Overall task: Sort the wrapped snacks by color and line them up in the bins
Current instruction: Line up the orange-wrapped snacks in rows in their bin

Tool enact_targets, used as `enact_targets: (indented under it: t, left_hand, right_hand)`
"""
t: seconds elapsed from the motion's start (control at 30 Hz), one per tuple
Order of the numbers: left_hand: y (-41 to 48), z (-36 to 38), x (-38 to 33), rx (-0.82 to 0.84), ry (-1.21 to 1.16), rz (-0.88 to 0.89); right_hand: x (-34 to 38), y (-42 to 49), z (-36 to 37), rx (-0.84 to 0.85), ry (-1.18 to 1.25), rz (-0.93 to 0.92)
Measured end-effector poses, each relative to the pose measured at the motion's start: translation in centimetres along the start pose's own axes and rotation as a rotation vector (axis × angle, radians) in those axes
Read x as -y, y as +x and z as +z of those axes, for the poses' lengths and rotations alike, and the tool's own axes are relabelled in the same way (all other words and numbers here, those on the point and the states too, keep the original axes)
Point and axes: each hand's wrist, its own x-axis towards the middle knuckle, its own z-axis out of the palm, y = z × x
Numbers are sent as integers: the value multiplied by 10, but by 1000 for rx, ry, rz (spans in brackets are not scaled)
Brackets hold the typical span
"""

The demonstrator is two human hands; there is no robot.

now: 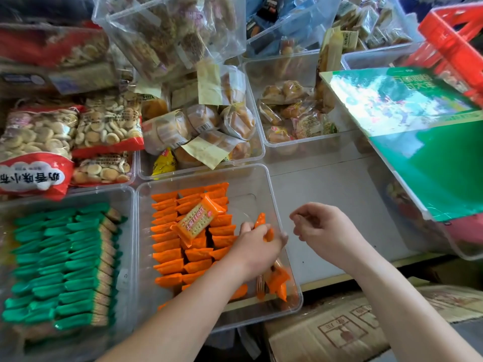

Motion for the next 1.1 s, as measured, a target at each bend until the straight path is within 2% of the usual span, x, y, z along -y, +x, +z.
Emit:
enact_targets:
  t: [0.17,0.27,0.37,0.43,0.5,0.57,0.63,0.67,0.73,0.8,0.83,0.93,1.1]
  left_hand:
    - [-21,11,27,-133,-25,161]
    - [-30,18,39,-317,46,297]
    - [-33,15,48,-394,59,396]
    - [-36,8,49,-407,47,367]
    - [-41,3,45,-386,-117,287]
    - [-45,-1,45,-364,-274,264]
    - [-49,-12,45,-353,-283,272]
    - [-50,-21,47,-396,-259,292]
    - [-48,-45,55,-586,-143,326]
    - [-41,-71,64,-786,99,312]
    - [-37,-81,67,-807,217,260]
    - [-24,-100,77,-655,356,42]
    - [-22,-105,79,-586,452,21]
  right_hand:
    - [1,-8,5,23,-4,-15]
    - [2,-12,12,10,-103,-67]
    - [11,-13,17,83,-187,-129]
    - [18,-8,23,208,-286,-195]
    - [21,-1,29,289,-387,-215]
    - [22,8,31,289,-420,-216]
    - [21,15,28,286,-379,-222]
    - [23,18,26,284,-348,-220]
    - [26,21,23,262,-278,-205]
    - [29,24,24,202,-225,-184]
    - [30,25,25,174,-193,-171]
    - [36,24,33,121,-74,-157]
    - [45,17,39,69,109,-109]
